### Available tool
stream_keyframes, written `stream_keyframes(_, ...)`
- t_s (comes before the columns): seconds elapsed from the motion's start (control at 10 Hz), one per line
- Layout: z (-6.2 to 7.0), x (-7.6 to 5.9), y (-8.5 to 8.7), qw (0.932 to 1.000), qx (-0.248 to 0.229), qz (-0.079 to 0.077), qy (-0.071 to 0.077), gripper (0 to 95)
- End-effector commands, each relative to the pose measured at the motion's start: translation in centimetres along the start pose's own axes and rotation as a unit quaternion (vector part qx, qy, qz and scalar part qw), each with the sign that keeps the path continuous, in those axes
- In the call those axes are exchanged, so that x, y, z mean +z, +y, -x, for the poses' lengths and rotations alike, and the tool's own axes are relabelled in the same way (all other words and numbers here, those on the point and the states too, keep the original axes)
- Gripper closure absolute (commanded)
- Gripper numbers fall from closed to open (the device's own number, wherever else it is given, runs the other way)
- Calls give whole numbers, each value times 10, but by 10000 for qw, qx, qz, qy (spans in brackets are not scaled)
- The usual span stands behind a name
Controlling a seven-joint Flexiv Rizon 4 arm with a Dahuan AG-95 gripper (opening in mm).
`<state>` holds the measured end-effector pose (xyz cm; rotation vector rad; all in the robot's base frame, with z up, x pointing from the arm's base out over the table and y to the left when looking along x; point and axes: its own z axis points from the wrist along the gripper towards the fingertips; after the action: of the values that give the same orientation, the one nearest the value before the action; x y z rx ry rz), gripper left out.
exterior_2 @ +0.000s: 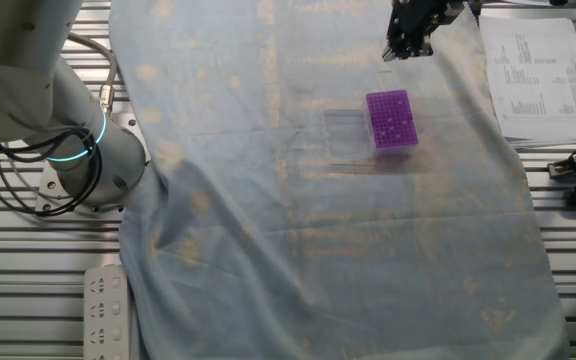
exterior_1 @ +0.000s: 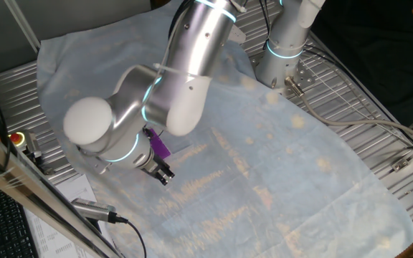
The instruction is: Insert a small pipette tip into the holder for small pipette tips
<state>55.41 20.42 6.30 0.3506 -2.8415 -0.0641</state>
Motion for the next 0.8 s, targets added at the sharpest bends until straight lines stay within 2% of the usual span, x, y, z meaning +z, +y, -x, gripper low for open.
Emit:
stream_keyframes(0.1,1,7,-2,9998,125,29,-144,760)
stream_keyframes(0.3,2,7,-1,9997,145,38,-218,760)
stream_keyframes(0.5,7,6,2,9996,170,31,-226,760)
stream_keyframes(0.7,9,14,3,9992,184,36,-348,760)
stream_keyframes(0.8,9,14,3,9992,171,25,-358,760)
